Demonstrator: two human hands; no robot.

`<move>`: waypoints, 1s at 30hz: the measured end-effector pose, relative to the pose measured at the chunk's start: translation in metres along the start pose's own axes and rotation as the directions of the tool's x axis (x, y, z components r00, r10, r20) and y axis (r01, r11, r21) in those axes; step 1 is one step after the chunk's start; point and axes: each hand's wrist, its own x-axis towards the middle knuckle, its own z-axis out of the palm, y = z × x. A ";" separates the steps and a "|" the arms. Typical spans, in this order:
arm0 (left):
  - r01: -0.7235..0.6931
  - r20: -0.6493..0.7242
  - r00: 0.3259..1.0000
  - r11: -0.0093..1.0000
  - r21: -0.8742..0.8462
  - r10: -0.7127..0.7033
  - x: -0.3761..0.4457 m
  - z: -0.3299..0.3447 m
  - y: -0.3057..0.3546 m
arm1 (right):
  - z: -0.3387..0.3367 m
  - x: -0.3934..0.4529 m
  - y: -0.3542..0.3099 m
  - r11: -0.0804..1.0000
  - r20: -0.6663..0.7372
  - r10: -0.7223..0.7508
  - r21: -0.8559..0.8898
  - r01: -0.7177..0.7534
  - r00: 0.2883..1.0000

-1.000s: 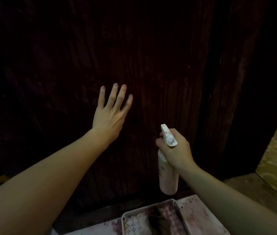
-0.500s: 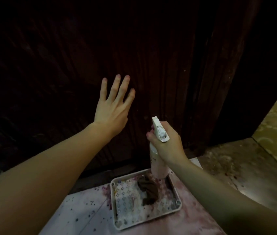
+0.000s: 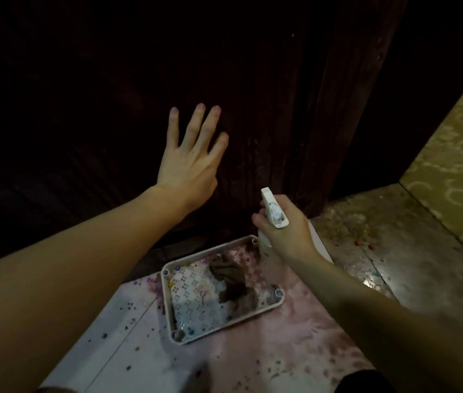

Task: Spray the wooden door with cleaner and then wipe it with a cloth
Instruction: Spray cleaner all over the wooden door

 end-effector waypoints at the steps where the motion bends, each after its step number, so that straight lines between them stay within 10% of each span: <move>1: -0.005 0.000 1.000 1.000 -0.015 0.005 -0.001 0.003 0.005 | -0.004 -0.001 0.005 1.000 -0.011 0.002 -0.009 -0.003 1.000; 30: 0.125 0.141 0.985 0.981 -0.151 -0.103 -0.035 0.045 0.026 | -0.035 -0.049 0.123 0.920 -0.068 0.322 -0.212 -0.329 0.944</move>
